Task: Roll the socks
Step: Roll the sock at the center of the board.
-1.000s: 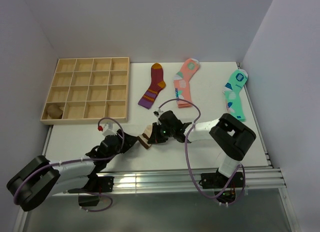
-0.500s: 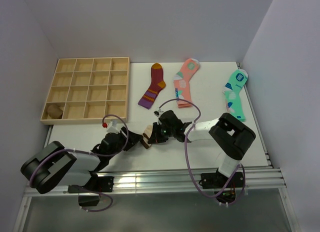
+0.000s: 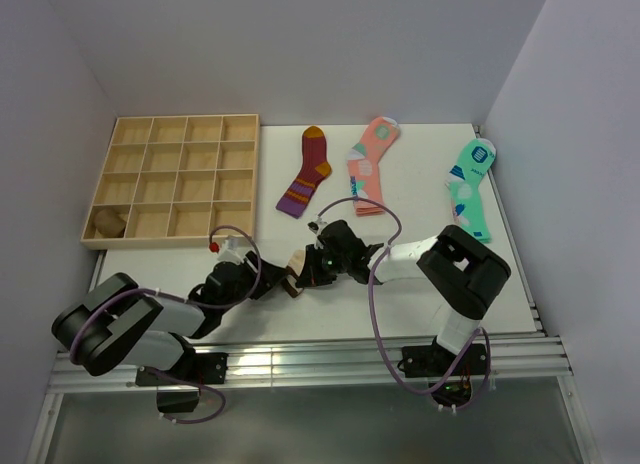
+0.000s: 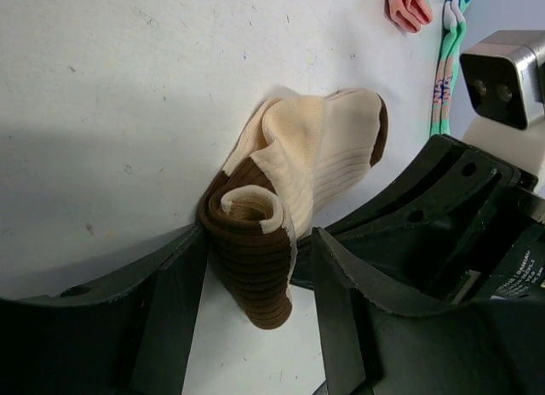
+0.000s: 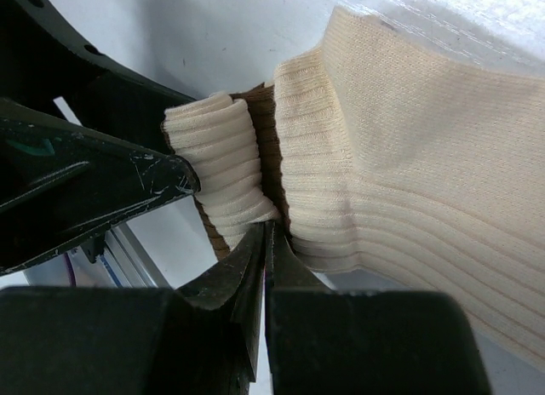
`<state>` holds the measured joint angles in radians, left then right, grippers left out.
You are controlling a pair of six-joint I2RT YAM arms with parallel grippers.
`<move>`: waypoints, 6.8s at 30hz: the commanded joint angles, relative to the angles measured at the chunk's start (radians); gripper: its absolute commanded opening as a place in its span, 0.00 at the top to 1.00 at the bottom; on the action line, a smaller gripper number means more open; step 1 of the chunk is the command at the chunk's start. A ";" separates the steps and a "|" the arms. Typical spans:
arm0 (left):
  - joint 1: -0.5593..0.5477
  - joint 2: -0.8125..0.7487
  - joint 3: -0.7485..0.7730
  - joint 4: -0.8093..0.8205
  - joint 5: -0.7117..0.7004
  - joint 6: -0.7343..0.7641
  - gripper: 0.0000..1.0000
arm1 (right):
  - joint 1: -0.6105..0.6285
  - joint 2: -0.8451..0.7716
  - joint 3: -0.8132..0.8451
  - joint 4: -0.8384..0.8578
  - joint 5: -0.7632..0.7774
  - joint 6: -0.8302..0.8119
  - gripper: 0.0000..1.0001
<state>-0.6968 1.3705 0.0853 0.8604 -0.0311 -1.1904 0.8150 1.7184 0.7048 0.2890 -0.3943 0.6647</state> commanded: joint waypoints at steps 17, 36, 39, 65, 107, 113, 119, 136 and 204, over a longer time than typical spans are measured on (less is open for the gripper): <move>-0.006 -0.014 0.322 -0.800 -0.162 -0.021 1.00 | 0.128 -0.226 -0.013 -0.133 0.356 -0.169 0.64; -0.058 0.163 0.686 -1.288 -0.207 0.012 0.99 | 0.303 -0.227 -0.082 0.171 0.590 -0.297 0.56; -0.059 0.167 0.691 -1.301 -0.194 0.015 1.00 | 0.323 -0.194 -0.087 0.199 0.627 -0.298 0.56; -0.058 0.260 0.754 -1.344 -0.135 0.043 1.00 | 0.446 -0.086 -0.011 0.164 0.966 -0.353 0.49; -0.033 -0.379 0.187 -0.835 -0.210 -0.255 0.18 | 0.132 -0.062 -0.065 0.154 0.097 -0.120 1.00; -0.052 -0.441 0.071 -0.595 -0.216 -0.204 0.22 | 0.046 0.004 -0.079 0.284 -0.106 -0.013 1.00; -0.056 -0.341 -0.012 -0.345 -0.170 -0.186 0.25 | -0.020 0.109 -0.100 0.427 -0.245 0.099 1.00; -0.073 -0.174 -0.033 -0.325 -0.156 -0.242 0.29 | -0.083 0.214 -0.143 0.512 -0.265 0.199 1.00; -0.191 0.346 0.915 -1.442 -0.308 0.100 1.00 | 0.332 -0.361 -0.283 0.259 0.788 -0.253 0.44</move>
<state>-0.8982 1.6669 0.9932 -0.5594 -0.4381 -1.1114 1.0576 1.3518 0.4110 0.5369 0.1452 0.5041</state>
